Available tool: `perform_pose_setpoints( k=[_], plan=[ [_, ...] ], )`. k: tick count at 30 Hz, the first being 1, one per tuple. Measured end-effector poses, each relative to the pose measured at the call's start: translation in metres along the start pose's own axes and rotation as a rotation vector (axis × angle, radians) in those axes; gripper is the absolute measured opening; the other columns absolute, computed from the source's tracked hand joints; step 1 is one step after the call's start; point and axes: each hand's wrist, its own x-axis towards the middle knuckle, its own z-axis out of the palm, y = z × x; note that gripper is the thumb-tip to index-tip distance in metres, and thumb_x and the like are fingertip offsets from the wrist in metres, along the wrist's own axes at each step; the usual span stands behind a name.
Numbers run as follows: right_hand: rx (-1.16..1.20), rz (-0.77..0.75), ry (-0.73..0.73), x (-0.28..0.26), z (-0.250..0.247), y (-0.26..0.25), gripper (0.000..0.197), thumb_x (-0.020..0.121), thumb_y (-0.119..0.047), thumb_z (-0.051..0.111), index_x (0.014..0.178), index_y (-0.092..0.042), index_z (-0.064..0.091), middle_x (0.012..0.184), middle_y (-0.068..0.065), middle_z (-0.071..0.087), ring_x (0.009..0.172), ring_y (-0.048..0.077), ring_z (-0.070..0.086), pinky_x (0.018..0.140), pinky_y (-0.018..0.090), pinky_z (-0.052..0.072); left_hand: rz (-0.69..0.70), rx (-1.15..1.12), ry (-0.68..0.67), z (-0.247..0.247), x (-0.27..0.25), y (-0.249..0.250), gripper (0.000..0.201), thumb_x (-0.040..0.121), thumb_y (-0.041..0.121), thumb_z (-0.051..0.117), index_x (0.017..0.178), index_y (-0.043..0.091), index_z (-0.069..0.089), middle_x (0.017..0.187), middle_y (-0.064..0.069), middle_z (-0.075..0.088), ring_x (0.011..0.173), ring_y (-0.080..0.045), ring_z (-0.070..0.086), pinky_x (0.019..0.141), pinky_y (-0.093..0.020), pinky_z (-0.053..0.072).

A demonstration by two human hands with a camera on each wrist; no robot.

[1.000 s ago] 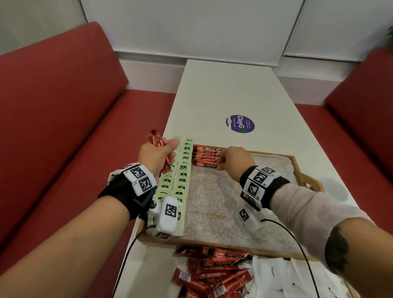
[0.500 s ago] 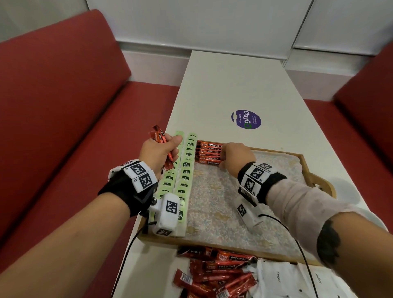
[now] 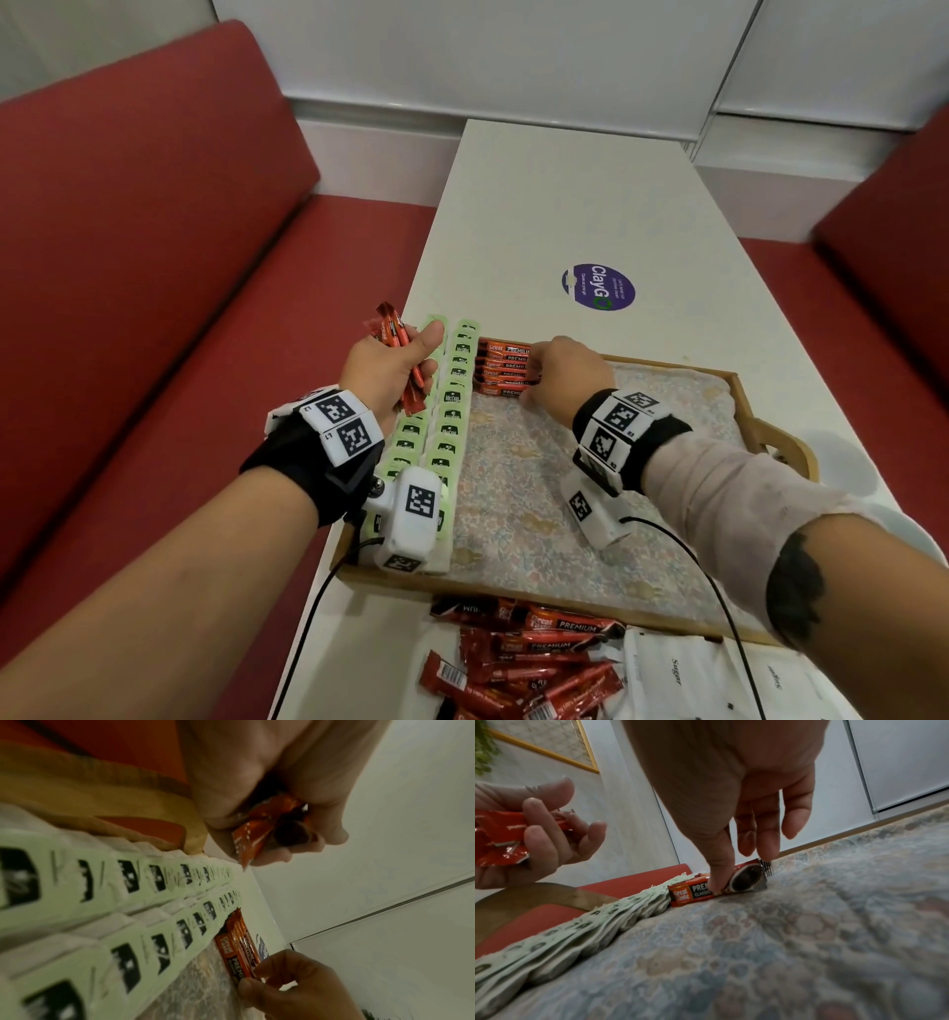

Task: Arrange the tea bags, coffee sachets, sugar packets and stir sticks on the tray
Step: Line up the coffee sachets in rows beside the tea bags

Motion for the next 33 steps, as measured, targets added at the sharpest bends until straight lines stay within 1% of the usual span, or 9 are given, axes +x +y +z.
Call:
perform_pose_setpoints(
  k=[3, 7, 11, 15, 19, 22, 26, 28, 33],
  plan=[
    [0.005, 0.003, 0.001, 0.001, 0.001, 0.000, 0.028, 0.078, -0.023, 0.071, 0.103, -0.016, 0.063, 0.098, 0.004, 0.056, 0.091, 0.026, 0.059, 0.072, 0.030, 0.044, -0.030, 0.050, -0.027, 0.002, -0.003, 0.001, 0.046, 0.064, 0.043, 0.072, 0.093, 0.009, 0.058, 0.052, 0.004, 0.056, 0.040, -0.006, 0.049, 0.044, -0.018, 0.041],
    [0.037, -0.015, 0.009, -0.002, -0.001, 0.001, 0.025, 0.078, -0.030, 0.071, 0.098, -0.017, 0.062, 0.097, 0.003, 0.055, 0.090, 0.024, 0.059, 0.072, 0.030, 0.045, -0.075, -0.051, -0.014, 0.008, -0.003, 0.001, 0.028, 0.092, 0.033, 0.058, 0.102, 0.008, 0.053, 0.073, -0.001, 0.060, 0.043, -0.005, 0.053, 0.042, -0.019, 0.046],
    [0.105, -0.056, 0.062, -0.008, -0.007, -0.005, 0.025, 0.081, -0.040, 0.069, 0.094, -0.021, 0.061, 0.092, -0.003, 0.051, 0.086, 0.019, 0.055, 0.071, 0.029, 0.042, -0.101, -0.080, -0.018, 0.013, -0.002, 0.001, 0.015, 0.100, 0.025, 0.046, 0.094, 0.012, 0.050, 0.080, -0.004, 0.061, 0.047, -0.007, 0.059, 0.049, -0.021, 0.051],
    [0.251, -0.212, 0.116, -0.019, -0.012, -0.019, 0.016, 0.084, -0.037, 0.067, 0.083, -0.024, 0.059, 0.084, -0.005, 0.052, 0.077, 0.014, 0.051, 0.066, 0.027, 0.036, -0.088, -0.052, -0.031, 0.018, -0.005, -0.002, 0.023, 0.099, 0.024, 0.046, 0.113, 0.005, 0.050, 0.085, -0.004, 0.062, 0.068, -0.012, 0.063, 0.055, -0.026, 0.055],
    [0.413, -0.365, 0.089, -0.034, -0.019, -0.034, 0.021, 0.080, -0.027, 0.072, 0.072, -0.027, 0.053, 0.076, -0.015, 0.055, 0.069, 0.006, 0.052, 0.065, 0.024, 0.043, -0.111, -0.042, -0.029, 0.024, -0.008, -0.003, 0.036, 0.099, 0.026, 0.046, 0.122, -0.002, 0.048, 0.108, -0.015, 0.064, 0.084, -0.021, 0.065, 0.056, -0.032, 0.057],
    [0.274, -0.311, 0.046, -0.029, -0.016, -0.032, 0.010, 0.083, -0.013, 0.064, 0.079, -0.013, 0.054, 0.078, -0.009, 0.059, 0.076, 0.015, 0.057, 0.067, 0.029, 0.045, -0.103, -0.047, -0.028, 0.026, -0.011, -0.002, 0.017, 0.100, 0.023, 0.046, 0.104, 0.007, 0.051, 0.102, -0.010, 0.064, 0.085, -0.023, 0.066, 0.067, -0.040, 0.055],
    [-0.056, -0.175, -0.050, -0.018, -0.004, -0.012, 0.015, 0.086, -0.003, 0.050, 0.091, -0.010, 0.062, 0.091, 0.005, 0.063, 0.091, 0.027, 0.060, 0.071, 0.030, 0.044, -0.094, -0.029, -0.021, 0.025, -0.014, -0.002, 0.009, 0.099, 0.023, 0.046, 0.095, 0.015, 0.050, 0.099, -0.008, 0.065, 0.085, -0.022, 0.067, 0.078, -0.046, 0.053],
    [-0.141, -0.162, -0.069, -0.017, 0.003, -0.003, 0.022, 0.087, -0.004, 0.049, 0.102, -0.009, 0.065, 0.100, 0.009, 0.064, 0.095, 0.028, 0.060, 0.074, 0.030, 0.044, -0.093, -0.019, -0.025, 0.023, -0.015, -0.003, 0.009, 0.099, 0.023, 0.046, 0.096, 0.015, 0.050, 0.098, -0.007, 0.066, 0.084, -0.021, 0.067, 0.077, -0.045, 0.054],
    [-0.229, -0.168, -0.052, -0.016, 0.012, 0.006, 0.015, 0.091, -0.009, 0.050, 0.102, -0.011, 0.060, 0.101, 0.009, 0.063, 0.093, 0.028, 0.060, 0.070, 0.030, 0.040, -0.097, -0.010, -0.023, 0.021, -0.015, -0.005, 0.009, 0.098, 0.024, 0.048, 0.097, 0.015, 0.051, 0.098, -0.006, 0.067, 0.083, -0.021, 0.068, 0.073, -0.042, 0.055]
  ],
)
